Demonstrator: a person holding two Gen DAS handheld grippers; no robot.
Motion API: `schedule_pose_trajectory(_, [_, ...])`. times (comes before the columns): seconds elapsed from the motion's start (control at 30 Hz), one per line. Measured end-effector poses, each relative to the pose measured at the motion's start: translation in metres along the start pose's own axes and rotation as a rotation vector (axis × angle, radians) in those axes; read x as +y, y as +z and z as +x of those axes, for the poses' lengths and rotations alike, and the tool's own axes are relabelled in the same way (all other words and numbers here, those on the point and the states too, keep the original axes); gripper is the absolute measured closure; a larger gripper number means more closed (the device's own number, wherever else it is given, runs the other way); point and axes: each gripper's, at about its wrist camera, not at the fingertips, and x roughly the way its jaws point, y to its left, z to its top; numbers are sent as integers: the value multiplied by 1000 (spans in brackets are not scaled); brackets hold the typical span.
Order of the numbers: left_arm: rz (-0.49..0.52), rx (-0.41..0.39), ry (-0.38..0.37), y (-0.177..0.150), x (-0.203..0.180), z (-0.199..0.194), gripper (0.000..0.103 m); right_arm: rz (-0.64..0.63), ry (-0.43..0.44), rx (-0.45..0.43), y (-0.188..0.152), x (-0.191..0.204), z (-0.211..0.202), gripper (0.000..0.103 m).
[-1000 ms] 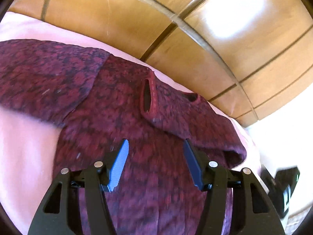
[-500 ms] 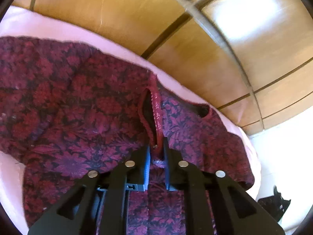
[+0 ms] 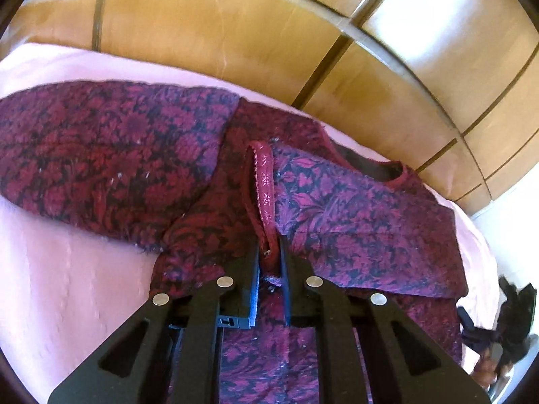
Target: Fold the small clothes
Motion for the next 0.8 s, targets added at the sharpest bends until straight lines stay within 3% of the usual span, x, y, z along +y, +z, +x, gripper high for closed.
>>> schedule_pose_trajectory(0.1, [36, -23, -4, 2, -6, -8, 93, -125, -12, -13, -10, 26, -17, 3])
schedule_pose_trajectory(0.23, [52, -49, -7, -3, -4, -24, 93, -309, -141, -55, -12, 61, -1, 3])
schedule_pose_trajectory(0.37, [36, -49, 57, -4, 0, -17, 93, -479, -370, -24, -20, 70, 56, 5])
schedule_pose_trajectory(0.43, [26, 7, 103, -6, 6, 3, 91, -578, -493, 12, -34, 63, 86, 4])
schedule_pose_trajectory(0.53, [30, -15, 126, -10, 3, 5, 89, -709, -588, -43, -55, 65, 99, 2])
schedule_pose_trajectory(0.57, [26, -23, 121, -12, 2, 0, 89, -705, -588, -47, -55, 65, 99, 2])
schedule_pose_trajectory(0.67, [-6, -42, 87, -20, 10, -17, 70, -697, -567, -64, -53, 58, 97, 2])
schedule_pose_trajectory(0.8, [-135, -94, 32, -33, 46, -58, 69, -709, -572, -69, -55, 56, 96, 2])
